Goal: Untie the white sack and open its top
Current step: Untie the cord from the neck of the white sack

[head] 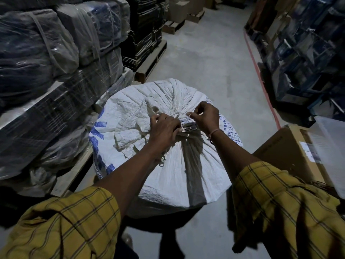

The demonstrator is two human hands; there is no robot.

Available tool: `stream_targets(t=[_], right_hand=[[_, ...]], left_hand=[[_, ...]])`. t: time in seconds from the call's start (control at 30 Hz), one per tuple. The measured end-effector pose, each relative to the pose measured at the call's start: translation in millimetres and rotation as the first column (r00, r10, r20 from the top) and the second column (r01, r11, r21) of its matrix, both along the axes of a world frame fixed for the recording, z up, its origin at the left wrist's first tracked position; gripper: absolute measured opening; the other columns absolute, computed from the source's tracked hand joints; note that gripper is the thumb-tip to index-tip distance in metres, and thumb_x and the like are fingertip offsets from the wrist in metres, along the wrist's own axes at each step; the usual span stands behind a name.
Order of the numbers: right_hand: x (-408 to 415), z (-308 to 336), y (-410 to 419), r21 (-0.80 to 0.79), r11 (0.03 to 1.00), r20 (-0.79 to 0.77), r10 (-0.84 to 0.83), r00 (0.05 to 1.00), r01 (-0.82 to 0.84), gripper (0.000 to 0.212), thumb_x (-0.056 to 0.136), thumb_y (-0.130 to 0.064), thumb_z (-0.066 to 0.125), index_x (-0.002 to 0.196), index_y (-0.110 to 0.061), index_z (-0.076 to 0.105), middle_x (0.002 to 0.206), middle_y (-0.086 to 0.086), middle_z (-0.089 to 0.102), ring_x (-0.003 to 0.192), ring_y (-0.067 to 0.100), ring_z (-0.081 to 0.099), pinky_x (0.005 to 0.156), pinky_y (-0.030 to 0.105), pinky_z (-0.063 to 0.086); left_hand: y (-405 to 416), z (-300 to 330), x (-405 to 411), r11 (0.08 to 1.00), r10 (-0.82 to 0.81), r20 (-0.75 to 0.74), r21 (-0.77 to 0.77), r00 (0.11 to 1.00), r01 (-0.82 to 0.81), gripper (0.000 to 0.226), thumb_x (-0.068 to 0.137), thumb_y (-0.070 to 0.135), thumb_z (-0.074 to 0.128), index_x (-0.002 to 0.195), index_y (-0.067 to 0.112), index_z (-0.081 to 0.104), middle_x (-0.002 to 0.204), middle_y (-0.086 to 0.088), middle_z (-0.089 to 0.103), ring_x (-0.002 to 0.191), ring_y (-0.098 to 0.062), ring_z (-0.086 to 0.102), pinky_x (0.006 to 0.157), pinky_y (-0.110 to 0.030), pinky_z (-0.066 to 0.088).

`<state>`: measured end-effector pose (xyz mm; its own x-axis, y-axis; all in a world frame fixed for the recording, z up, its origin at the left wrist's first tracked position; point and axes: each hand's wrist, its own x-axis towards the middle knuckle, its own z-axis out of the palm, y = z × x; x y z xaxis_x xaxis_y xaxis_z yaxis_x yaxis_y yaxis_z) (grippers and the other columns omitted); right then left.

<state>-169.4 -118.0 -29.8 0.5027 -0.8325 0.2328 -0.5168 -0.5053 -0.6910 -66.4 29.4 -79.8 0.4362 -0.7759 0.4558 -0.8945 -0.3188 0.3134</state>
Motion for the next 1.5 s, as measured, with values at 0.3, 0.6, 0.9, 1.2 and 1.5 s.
stream_targets(t=[0.3, 0.6, 0.9, 1.2, 1.5], right_hand=[[-16, -19, 13, 0.060, 0.998, -0.067, 0.024, 0.997, -0.020, 0.028, 0.073, -0.037, 0.065, 0.091, -0.022, 0.081, 0.102, 0.005, 0.070, 0.101, 0.026, 0.064, 0.097, 0.037, 0.047], [-12, -4, 58, 0.089, 0.991, 0.157, 0.088, 0.984, -0.103, 0.009, 0.081, -0.026, 0.076, 0.084, -0.023, 0.067, 0.076, -0.001, 0.073, 0.070, 0.014, 0.067, 0.075, 0.037, 0.057], [-26, -23, 44, 0.310, 0.951, 0.221, -0.064, 0.973, -0.008, 0.013, 0.072, -0.038, 0.072, 0.069, -0.028, 0.064, 0.075, 0.004, 0.076, 0.078, 0.028, 0.076, 0.083, 0.053, 0.059], [-18, -47, 28, 0.426, 0.904, 0.262, -0.115, 0.958, -0.008, 0.014, 0.063, -0.046, 0.069, 0.071, -0.036, 0.065, 0.080, 0.004, 0.076, 0.082, 0.029, 0.076, 0.083, 0.056, 0.060], [-40, -7, 35, 0.659, 0.734, 0.386, -0.516, 0.765, 0.163, 0.024, 0.097, -0.007, 0.059, 0.078, -0.018, 0.052, 0.084, 0.017, 0.070, 0.057, 0.019, 0.074, 0.046, 0.028, 0.053]], left_hand=[[0, 6, -3, 1.000, 0.028, -0.001, 0.008, 1.000, -0.028, 0.014, 0.090, 0.045, 0.069, 0.093, 0.032, 0.071, 0.095, 0.010, 0.072, 0.108, -0.020, 0.059, 0.095, -0.043, 0.028], [-2, 12, -2, 0.996, 0.090, -0.003, -0.009, 0.996, -0.091, 0.012, 0.085, 0.037, 0.070, 0.094, 0.031, 0.072, 0.100, 0.006, 0.074, 0.113, -0.021, 0.059, 0.097, -0.041, 0.024], [17, -1, 25, 0.922, -0.029, 0.197, 0.384, 0.980, -0.050, 0.113, 0.059, 0.071, 0.080, 0.149, 0.023, 0.034, 0.169, -0.017, 0.015, 0.160, -0.035, -0.007, 0.119, -0.071, -0.001], [26, 21, 23, 0.947, -0.099, 0.309, 0.322, 0.946, -0.006, 0.049, 0.078, 0.007, 0.073, 0.125, 0.017, 0.065, 0.130, -0.015, 0.061, 0.142, -0.034, 0.043, 0.122, -0.069, 0.004], [20, 41, 22, 0.925, -0.166, 0.331, 0.379, 0.929, 0.030, 0.027, 0.090, 0.010, 0.071, 0.117, 0.015, 0.070, 0.113, -0.014, 0.069, 0.121, -0.035, 0.059, 0.116, -0.060, 0.028]])
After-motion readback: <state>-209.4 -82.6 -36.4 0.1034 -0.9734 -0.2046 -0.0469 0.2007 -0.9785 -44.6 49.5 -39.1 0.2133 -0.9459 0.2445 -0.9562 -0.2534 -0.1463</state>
